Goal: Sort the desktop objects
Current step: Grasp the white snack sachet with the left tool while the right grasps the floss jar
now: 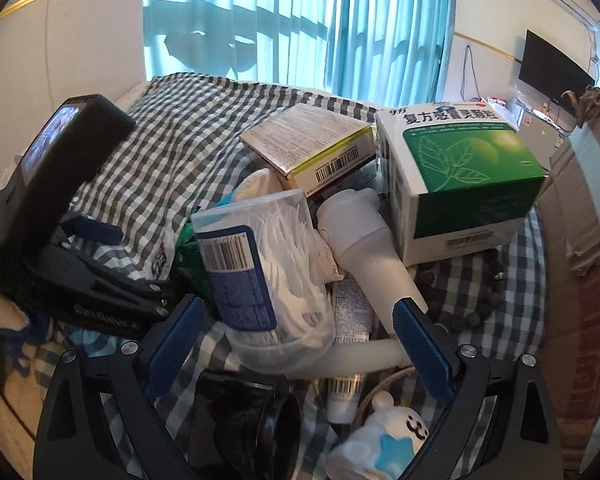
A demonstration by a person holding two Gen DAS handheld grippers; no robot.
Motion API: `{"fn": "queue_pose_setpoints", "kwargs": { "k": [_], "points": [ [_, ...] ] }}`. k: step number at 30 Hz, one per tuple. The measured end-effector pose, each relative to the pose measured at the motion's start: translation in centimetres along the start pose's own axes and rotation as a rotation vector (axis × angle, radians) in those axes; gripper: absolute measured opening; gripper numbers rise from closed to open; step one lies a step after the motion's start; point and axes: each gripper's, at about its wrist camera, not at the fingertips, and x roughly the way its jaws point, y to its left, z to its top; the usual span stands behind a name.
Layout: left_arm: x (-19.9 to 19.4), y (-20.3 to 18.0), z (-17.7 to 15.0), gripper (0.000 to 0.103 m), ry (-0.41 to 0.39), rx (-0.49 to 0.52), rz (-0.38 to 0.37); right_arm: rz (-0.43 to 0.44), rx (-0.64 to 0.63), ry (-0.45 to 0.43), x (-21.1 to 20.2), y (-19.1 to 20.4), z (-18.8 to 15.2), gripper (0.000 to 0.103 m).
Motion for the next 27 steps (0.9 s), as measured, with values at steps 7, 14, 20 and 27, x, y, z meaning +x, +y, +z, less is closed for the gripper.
{"fn": "queue_pose_setpoints", "kwargs": {
  "k": [7,14,20,27],
  "points": [
    [2.0,-0.6,-0.8,0.058,0.002,-0.040,-0.037,0.067,0.030,0.003,1.0,0.0,0.2,0.065],
    [1.0,0.2,-2.0,0.045,-0.015,-0.036,-0.040,0.094,0.045,-0.011,0.6,-0.1,-0.4,0.063],
    [-1.0,1.7,-2.8,0.032,-0.062,-0.049,-0.044,0.104,0.073,-0.031,-0.3,-0.5,-0.2,0.063],
    [-3.6,2.0,-3.3,0.020,-0.127,-0.031,-0.063,0.098,0.105,-0.071,-2.3,-1.1,0.8,0.062]
  ]
}}
